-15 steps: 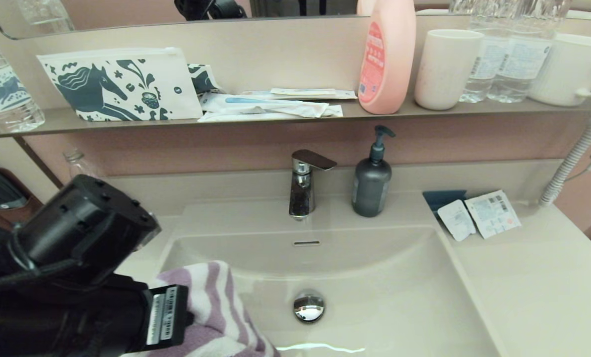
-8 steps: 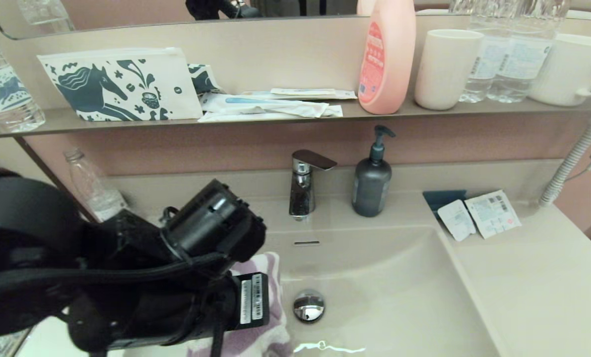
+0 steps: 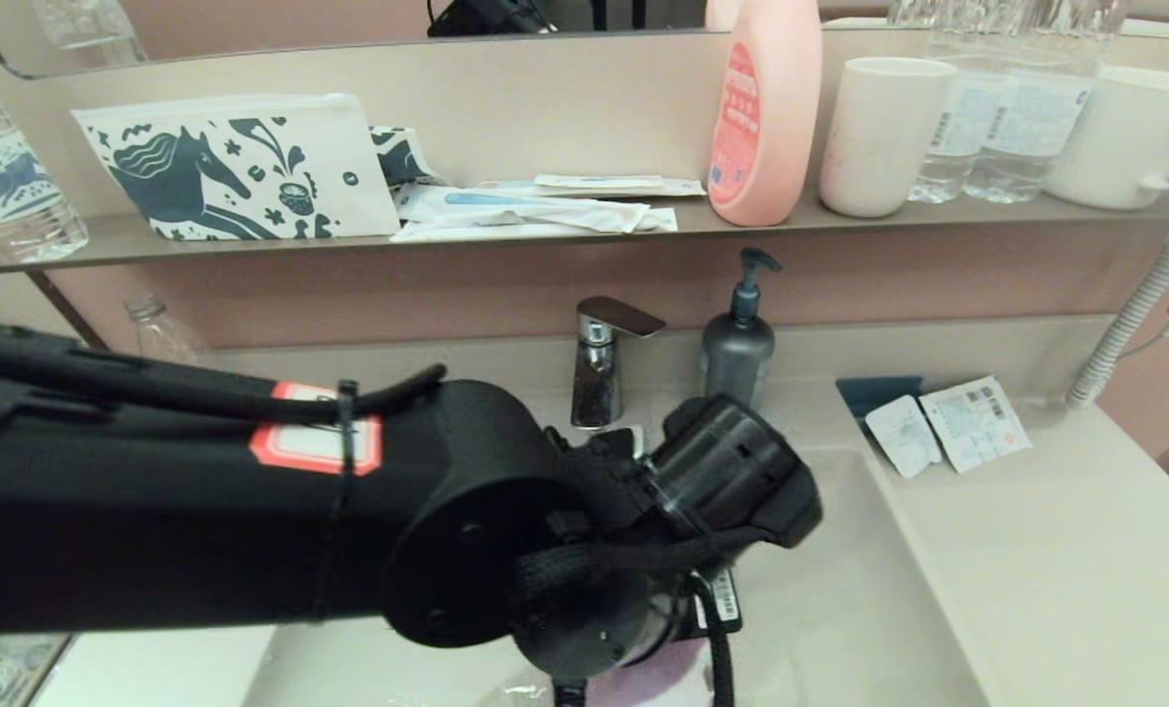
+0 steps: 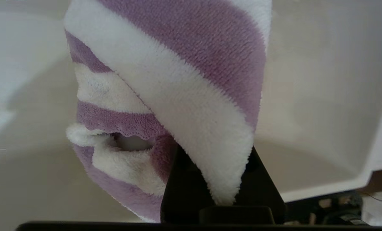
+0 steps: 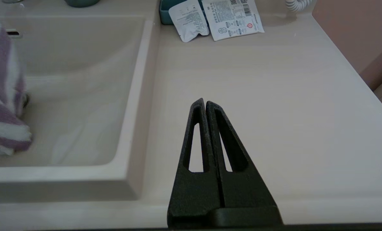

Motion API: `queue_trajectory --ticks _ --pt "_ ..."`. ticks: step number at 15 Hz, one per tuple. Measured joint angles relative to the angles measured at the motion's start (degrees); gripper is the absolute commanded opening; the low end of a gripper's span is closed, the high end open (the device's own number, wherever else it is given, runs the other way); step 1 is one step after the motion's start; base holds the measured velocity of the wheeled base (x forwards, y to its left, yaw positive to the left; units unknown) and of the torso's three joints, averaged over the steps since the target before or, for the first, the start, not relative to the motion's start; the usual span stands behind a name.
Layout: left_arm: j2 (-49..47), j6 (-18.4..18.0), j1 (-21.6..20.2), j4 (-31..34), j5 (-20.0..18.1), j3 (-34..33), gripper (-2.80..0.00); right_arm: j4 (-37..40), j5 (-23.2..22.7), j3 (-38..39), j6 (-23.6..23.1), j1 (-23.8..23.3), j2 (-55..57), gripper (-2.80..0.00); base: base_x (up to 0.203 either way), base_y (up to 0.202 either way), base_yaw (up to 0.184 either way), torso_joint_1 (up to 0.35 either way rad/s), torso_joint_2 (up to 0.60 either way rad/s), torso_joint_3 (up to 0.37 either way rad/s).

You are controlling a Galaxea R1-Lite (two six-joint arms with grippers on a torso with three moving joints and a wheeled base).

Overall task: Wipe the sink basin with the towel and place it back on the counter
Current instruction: Wipe the sink

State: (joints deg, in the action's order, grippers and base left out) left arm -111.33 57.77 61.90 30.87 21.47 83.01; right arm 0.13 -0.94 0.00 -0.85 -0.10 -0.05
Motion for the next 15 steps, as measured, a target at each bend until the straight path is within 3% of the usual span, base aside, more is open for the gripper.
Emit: queue_trajectory --ticks 3,5,12,15 --pt "-5.7 6.1 4.7 -0.4 0.0 3.7 -2.8 0.0 0.0 0.0 0.0 0.0 0.0 -2.8 0.0 0.0 0.0 0.0 0.0 0.0" --pt "-9.0 7.8 7.0 -0.3 0.0 7.1 -2.8 0.0 0.0 0.0 0.0 0.0 0.0 -2.8 0.0 0.0 0.0 0.0 0.0 0.0" --pt "-18.2 6.3 9.6 4.7 0.2 25.3 -2.8 0.0 0.0 0.0 0.0 0.0 0.0 -2.8 0.0 0.0 0.0 0.0 0.0 0.0" --pt "-21.9 3.4 10.3 3.5 -0.9 27.9 -2.8 0.0 0.0 0.0 0.0 0.0 0.0 -2.8 0.0 0.0 0.0 0.0 0.0 0.0"
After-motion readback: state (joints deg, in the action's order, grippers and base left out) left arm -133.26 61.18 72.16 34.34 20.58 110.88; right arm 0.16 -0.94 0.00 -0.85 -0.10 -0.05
